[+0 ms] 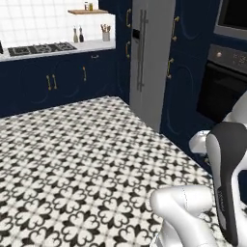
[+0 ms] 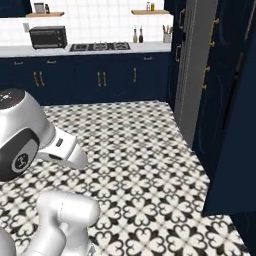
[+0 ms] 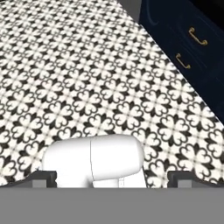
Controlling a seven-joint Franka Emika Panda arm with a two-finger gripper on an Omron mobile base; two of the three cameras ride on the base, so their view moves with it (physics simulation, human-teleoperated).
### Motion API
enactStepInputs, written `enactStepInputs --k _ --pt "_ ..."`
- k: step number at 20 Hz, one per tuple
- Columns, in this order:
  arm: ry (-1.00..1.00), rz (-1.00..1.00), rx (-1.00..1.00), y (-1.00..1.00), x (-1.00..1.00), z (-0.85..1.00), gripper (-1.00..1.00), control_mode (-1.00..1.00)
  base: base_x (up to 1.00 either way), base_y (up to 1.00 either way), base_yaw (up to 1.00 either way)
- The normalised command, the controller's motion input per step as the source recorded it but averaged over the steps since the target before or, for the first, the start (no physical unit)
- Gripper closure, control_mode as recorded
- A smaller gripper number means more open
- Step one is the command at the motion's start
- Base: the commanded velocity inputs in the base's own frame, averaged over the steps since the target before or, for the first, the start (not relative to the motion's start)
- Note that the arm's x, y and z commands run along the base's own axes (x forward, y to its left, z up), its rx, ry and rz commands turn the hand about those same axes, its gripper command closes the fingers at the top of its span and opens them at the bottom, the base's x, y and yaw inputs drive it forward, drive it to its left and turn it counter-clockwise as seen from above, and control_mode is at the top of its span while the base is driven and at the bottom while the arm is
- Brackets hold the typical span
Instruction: Gather all objects into one cabinet and sort the glasses and bowls to opposite sides.
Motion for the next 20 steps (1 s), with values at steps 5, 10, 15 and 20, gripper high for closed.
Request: enactStepInputs --k 5,10,15,20 --pt "0.00 0.00 0.00 0.00 0.00 0.00 -1.00 1.00 0.00 0.02 0.43" --pt "0.00 0.00 0.00 0.00 0.00 0.00 -1.00 1.00 0.00 0.04 0.49" --pt "0.00 0.00 0.00 0.00 0.00 0.00 -1.00 1.00 0.00 0.00 0.69" --pt "0.00 0.00 0.00 0.00 0.00 0.00 -1.00 1.00 0.06 0.10 0.46"
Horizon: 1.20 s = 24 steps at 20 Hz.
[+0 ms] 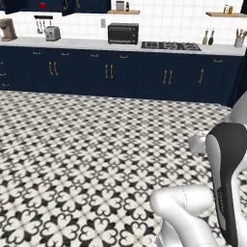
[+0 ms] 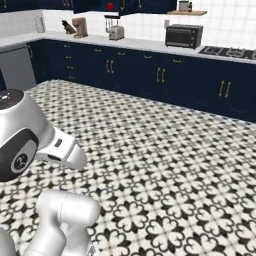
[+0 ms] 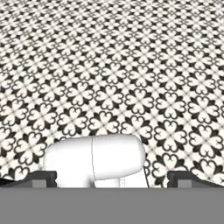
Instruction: Gather all objects into one cabinet and sort the glasses and bowls to opposite sides.
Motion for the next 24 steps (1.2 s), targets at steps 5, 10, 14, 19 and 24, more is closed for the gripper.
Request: enactStepInputs --k 5,10,14,19,24 --pt "0.00 0.00 0.00 0.00 0.00 0.00 -1.00 1.00 0.87 0.23 0.08" --pt "0.00 0.00 0.00 0.00 0.00 0.00 -1.00 1.00 1.00 0.09 0.09" --pt "0.00 0.00 0.00 0.00 0.00 0.00 -1.00 1.00 1.00 0.01 0.07" --pt "0.00 0.00 0.00 0.00 0.00 0.00 -1.00 1.00 1.00 0.00 0.07" --pt "0.00 0.00 0.00 0.00 0.00 0.00 -1.00 1.00 1.00 0.00 0.07"
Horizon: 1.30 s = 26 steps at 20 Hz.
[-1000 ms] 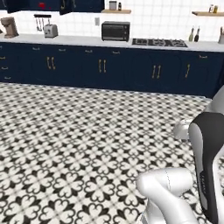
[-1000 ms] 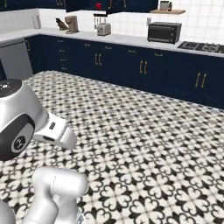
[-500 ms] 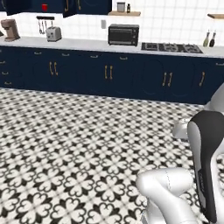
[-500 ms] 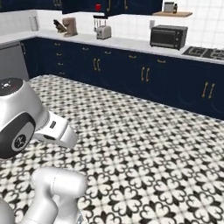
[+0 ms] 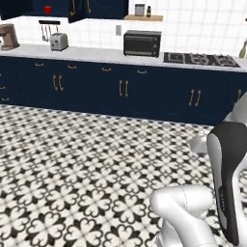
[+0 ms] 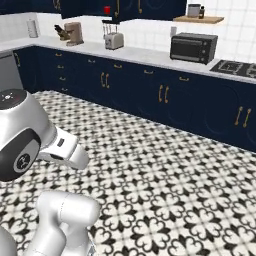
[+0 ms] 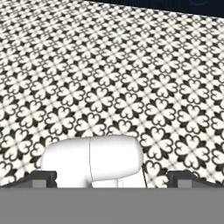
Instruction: Gather all objects into one cabinet and sort the glasses and bowls to opposite sides.
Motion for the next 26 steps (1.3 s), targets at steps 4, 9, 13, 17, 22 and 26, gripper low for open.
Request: enactStepInputs --k 4,9,13,17,22,26 --pt "0.00 0.00 0.00 0.00 0.00 0.00 -1.00 1.00 1.00 0.00 0.07" --pt "0.00 0.00 0.00 0.00 0.00 0.00 -1.00 1.00 1.00 0.06 0.06" --pt "0.00 0.00 0.00 0.00 0.00 0.00 -1.00 1.00 1.00 0.12 0.05" --pt "0.00 0.00 0.00 0.00 0.00 0.00 -1.00 1.00 1.00 0.27 0.04" --pt "0.00 0.00 0.00 0.00 0.00 0.00 -1.00 1.00 0.98 0.66 0.01" --pt "0.00 0.00 0.00 0.00 0.00 0.00 -1.00 1.00 1.00 0.86 0.00"
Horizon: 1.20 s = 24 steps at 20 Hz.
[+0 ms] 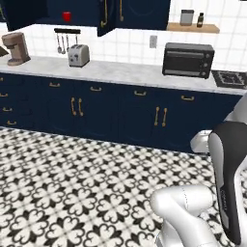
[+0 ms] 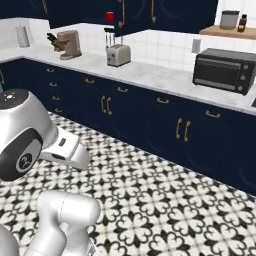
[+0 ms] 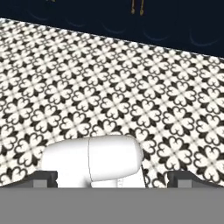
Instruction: Gather all objects into one cabinet and sort the glasses and bowls to opposite sides.
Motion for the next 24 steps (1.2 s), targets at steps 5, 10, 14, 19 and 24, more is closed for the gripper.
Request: enactStepInputs --k 5,10,14,19,24 --pt "0.00 0.00 0.00 0.00 0.00 0.00 -1.00 1.00 0.99 0.91 -0.05" --pt "0.00 0.00 0.00 0.00 0.00 0.00 -1.00 1.00 0.93 0.90 -0.14" --pt "0.00 0.00 0.00 0.00 0.00 0.00 -1.00 1.00 0.89 0.86 -0.20" --pt "0.00 0.00 0.00 0.00 0.00 0.00 -1.00 1.00 0.86 0.77 -0.25" --pt "0.00 0.00 0.00 0.00 0.00 0.00 -1.00 1.00 0.86 0.68 -0.28"
